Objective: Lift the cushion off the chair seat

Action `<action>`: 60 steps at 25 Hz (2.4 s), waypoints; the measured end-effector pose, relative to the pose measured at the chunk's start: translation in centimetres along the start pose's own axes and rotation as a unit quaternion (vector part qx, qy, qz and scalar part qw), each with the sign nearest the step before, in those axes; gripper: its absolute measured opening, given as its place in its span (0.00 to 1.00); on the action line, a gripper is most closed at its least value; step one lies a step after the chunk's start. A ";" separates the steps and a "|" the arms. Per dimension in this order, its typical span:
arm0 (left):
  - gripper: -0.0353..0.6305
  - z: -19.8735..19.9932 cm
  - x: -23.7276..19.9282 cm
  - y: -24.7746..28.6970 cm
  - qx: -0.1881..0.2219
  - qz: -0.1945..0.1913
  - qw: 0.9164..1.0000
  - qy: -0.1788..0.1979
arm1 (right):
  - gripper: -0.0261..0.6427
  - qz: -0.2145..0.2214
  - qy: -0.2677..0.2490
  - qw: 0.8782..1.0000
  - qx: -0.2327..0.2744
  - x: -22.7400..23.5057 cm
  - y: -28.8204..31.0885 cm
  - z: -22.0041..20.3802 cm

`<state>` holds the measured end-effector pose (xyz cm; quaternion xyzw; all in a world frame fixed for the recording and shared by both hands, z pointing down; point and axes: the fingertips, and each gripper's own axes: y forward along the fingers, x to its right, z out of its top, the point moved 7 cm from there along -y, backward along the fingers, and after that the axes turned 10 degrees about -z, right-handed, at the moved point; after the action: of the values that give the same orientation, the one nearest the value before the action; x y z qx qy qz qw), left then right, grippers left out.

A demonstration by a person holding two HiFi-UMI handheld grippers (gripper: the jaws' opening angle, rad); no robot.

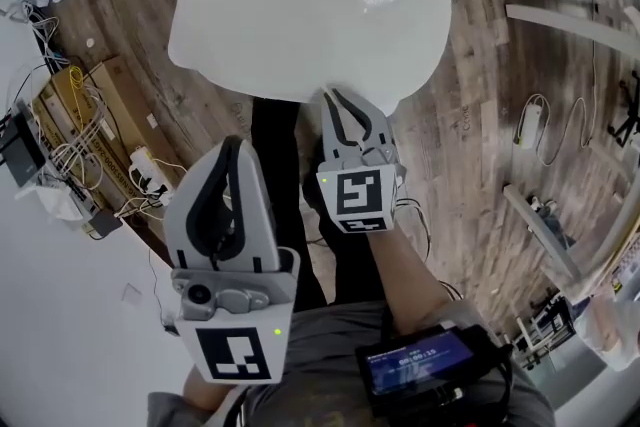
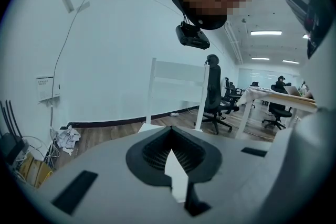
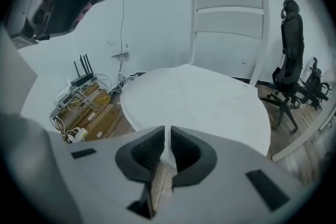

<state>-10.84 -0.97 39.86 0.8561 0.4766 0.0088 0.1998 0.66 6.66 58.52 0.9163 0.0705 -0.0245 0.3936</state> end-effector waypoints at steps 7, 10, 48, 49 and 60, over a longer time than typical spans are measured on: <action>0.06 -0.8 -0.1 -0.3 -0.007 -0.003 1.000 -0.005 | 0.05 -0.015 -0.019 0.999 -0.032 -0.1 1.2 -0.8; 0.06 -1.1 0.0 -0.4 -0.011 -0.004 1.000 -0.007 | 0.05 -0.015 -0.018 0.999 -0.033 -0.3 0.9 -1.1; 0.06 1.1 -5.3 0.4 -0.070 -0.131 0.987 0.057 | 0.25 0.048 0.620 0.782 0.037 -4.9 2.3 -4.4; 0.06 1.2 -5.5 0.4 -0.070 -0.129 0.988 0.057 | 0.22 0.048 0.619 0.783 0.041 -4.9 2.2 -4.3; 0.06 6.2 -4.5 -1.4 -0.024 -0.106 0.993 0.054 | 0.10 0.050 0.536 0.840 0.068 -2.5 -1.7 1.6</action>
<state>-13.15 -6.11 34.43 0.7938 0.5746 0.0456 0.1940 -2.07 6.38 56.47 0.8131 0.2228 0.4853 0.2317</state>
